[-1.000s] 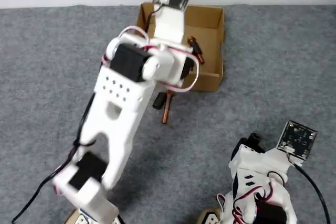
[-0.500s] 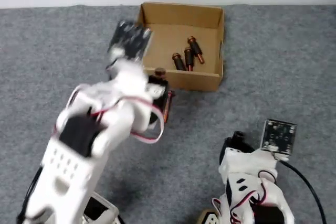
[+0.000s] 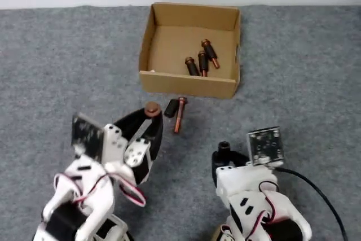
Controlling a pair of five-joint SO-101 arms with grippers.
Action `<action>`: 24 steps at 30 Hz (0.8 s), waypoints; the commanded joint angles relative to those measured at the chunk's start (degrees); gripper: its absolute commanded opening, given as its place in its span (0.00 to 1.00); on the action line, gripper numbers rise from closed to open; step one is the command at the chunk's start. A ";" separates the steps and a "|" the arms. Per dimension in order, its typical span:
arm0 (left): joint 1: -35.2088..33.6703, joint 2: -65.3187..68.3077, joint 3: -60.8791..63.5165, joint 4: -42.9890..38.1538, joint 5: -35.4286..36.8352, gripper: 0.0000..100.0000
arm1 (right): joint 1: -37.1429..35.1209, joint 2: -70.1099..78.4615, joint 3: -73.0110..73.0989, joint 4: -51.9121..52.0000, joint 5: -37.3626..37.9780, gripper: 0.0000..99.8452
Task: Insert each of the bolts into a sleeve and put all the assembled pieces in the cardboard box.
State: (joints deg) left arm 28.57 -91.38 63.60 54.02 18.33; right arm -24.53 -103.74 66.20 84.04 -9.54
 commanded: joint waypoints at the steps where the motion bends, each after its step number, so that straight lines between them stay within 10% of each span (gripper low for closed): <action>1: 0.35 -9.41 3.91 -1.67 -0.18 0.00 | -3.74 0.57 1.05 -3.21 3.78 0.01; 14: 5.27 -12.31 6.46 -1.85 20.48 0.00 | -17.98 0.57 4.40 -11.91 14.59 0.01; 24: 7.30 -12.22 6.64 -1.93 22.33 0.00 | -20.26 0.57 4.40 -13.67 18.90 0.01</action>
State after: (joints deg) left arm 35.78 -103.25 71.87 54.02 40.13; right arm -43.52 -102.95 71.12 72.00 6.99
